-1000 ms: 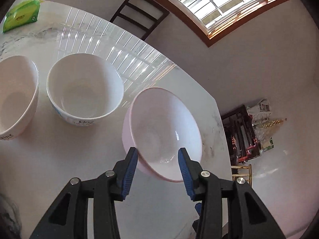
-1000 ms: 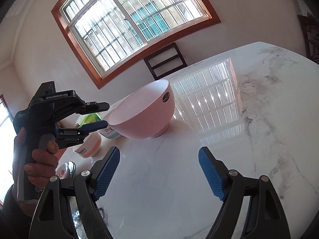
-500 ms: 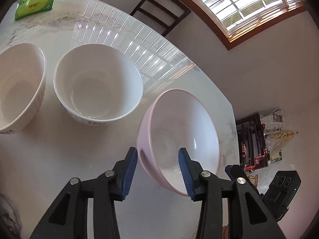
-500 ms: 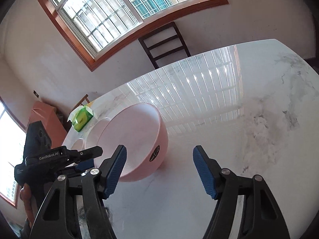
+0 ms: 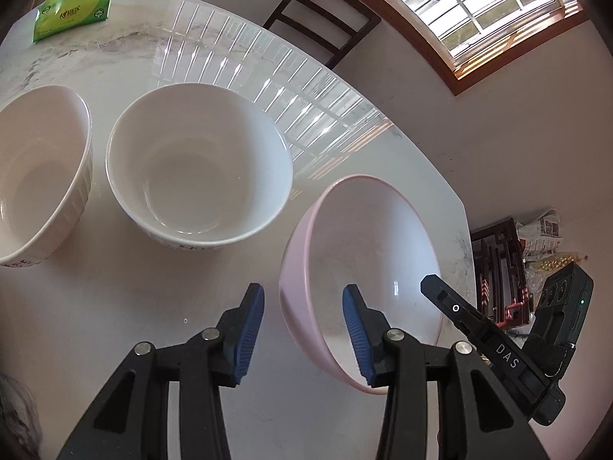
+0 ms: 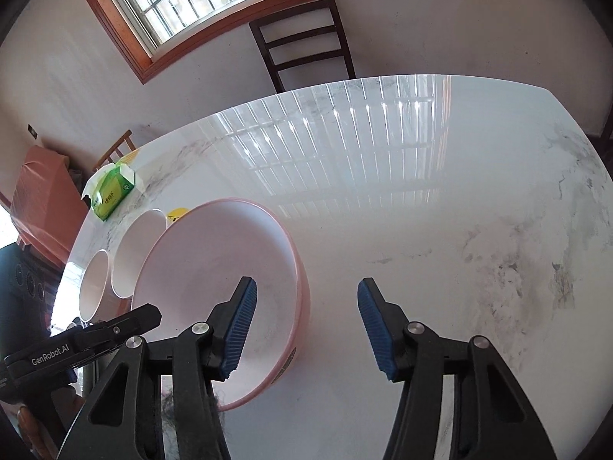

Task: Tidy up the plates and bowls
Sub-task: 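Close both grippers on the pink bowl rim and lift it, then carry the pink bowl with both grippers and lower it onto the table beside the plates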

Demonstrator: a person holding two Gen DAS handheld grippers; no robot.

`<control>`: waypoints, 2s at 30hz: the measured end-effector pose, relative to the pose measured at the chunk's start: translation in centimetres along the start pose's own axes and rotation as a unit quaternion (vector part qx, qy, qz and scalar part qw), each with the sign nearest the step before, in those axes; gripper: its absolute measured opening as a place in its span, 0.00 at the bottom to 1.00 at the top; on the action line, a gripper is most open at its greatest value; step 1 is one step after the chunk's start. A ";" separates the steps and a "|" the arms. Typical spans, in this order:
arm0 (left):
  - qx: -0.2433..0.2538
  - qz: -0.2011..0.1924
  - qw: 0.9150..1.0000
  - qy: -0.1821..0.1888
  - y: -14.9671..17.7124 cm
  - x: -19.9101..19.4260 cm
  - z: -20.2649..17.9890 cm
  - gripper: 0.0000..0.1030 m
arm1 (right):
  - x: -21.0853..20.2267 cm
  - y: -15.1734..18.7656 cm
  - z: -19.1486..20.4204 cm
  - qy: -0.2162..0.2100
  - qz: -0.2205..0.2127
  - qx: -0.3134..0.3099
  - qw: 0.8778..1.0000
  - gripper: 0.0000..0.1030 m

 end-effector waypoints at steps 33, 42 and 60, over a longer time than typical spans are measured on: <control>0.042 -0.005 0.997 -0.067 13.9 -17.3 12.5 0.17 | -4.8 17.6 14.9 -0.094 0.116 -0.061 0.987 0.14; 0.037 0.004 0.997 -0.066 14.0 -16.8 14.0 0.16 | -4.2 19.1 15.8 -0.074 0.132 -0.060 0.987 0.14; 0.050 0.008 0.995 -0.080 13.8 -15.3 14.8 0.17 | -2.9 19.9 15.7 -0.080 0.147 -0.043 0.985 0.16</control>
Point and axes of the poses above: each gripper's, at about its wrist camera, not at the fingertips, and x roughly the way its jaws point, z to its left, y to its underside, the point moved 7 cm from there along x, roughly the way its jaws point, and after that the axes turned 7 degrees about -y, right-handed, at the moved point
